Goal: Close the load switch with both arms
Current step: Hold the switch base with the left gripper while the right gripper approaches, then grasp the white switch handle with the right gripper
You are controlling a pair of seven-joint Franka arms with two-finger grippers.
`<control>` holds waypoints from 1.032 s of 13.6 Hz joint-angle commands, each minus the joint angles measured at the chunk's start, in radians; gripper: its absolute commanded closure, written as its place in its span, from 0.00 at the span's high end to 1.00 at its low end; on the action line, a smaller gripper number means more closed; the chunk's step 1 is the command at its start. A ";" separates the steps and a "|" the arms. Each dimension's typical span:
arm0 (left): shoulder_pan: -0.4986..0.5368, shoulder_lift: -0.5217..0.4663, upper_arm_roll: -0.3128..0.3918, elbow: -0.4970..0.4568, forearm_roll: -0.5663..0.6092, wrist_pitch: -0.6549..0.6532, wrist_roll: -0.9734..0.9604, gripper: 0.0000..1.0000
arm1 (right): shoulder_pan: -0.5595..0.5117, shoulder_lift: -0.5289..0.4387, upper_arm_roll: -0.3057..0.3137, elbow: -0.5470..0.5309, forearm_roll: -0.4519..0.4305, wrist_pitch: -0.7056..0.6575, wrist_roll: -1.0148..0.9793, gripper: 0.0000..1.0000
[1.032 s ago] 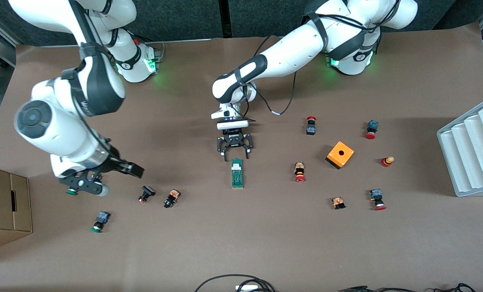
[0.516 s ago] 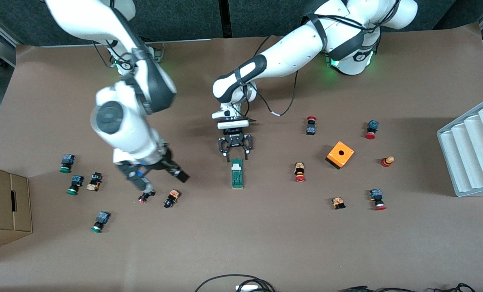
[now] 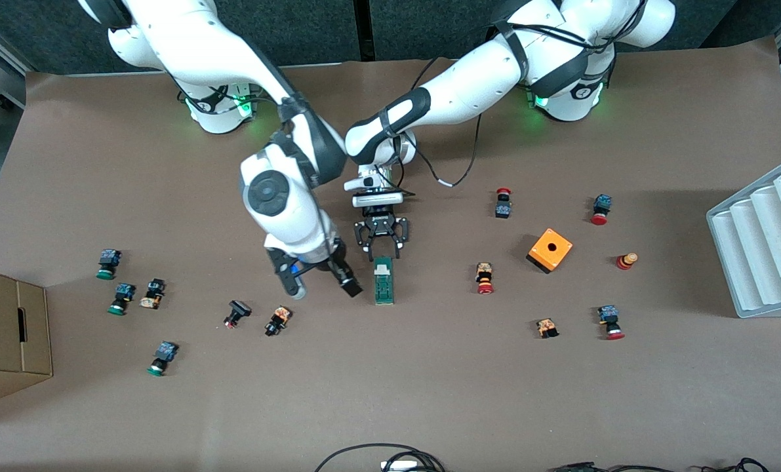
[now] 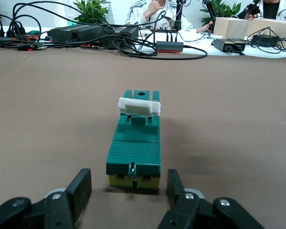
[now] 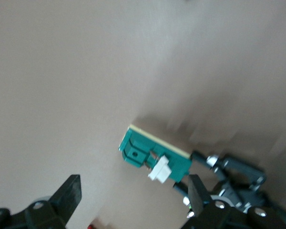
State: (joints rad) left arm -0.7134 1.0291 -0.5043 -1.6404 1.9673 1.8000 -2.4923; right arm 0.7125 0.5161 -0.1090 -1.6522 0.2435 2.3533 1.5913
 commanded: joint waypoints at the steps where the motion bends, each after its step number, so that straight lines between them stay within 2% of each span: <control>1: -0.009 0.002 0.007 -0.004 0.013 -0.004 -0.019 0.70 | 0.066 0.064 -0.012 0.023 0.026 0.088 0.120 0.97; 3: -0.009 0.003 0.007 -0.006 0.013 -0.004 -0.022 0.70 | 0.096 0.103 -0.014 0.023 0.026 0.144 0.176 0.94; 7: -0.006 0.002 0.007 -0.002 0.015 -0.002 -0.017 0.70 | 0.105 0.146 -0.014 0.017 0.030 0.199 0.188 0.80; 8: -0.003 0.002 0.007 -0.003 0.015 -0.001 -0.017 0.70 | 0.107 0.153 -0.014 0.016 0.030 0.202 0.188 0.72; 9: -0.003 0.002 0.007 -0.001 0.015 -0.002 -0.019 0.70 | 0.107 0.157 -0.014 0.011 0.030 0.208 0.187 0.70; 10: -0.003 0.002 0.007 -0.006 0.015 -0.002 -0.020 0.71 | 0.107 0.163 -0.014 0.008 0.030 0.216 0.187 0.64; 14: -0.001 0.000 0.007 -0.003 0.015 -0.002 -0.017 0.70 | 0.107 0.170 -0.014 0.002 0.028 0.225 0.185 0.61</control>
State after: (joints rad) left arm -0.7137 1.0290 -0.5042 -1.6406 1.9675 1.7995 -2.4924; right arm 0.8117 0.6774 -0.1156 -1.6528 0.2443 2.5581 1.7784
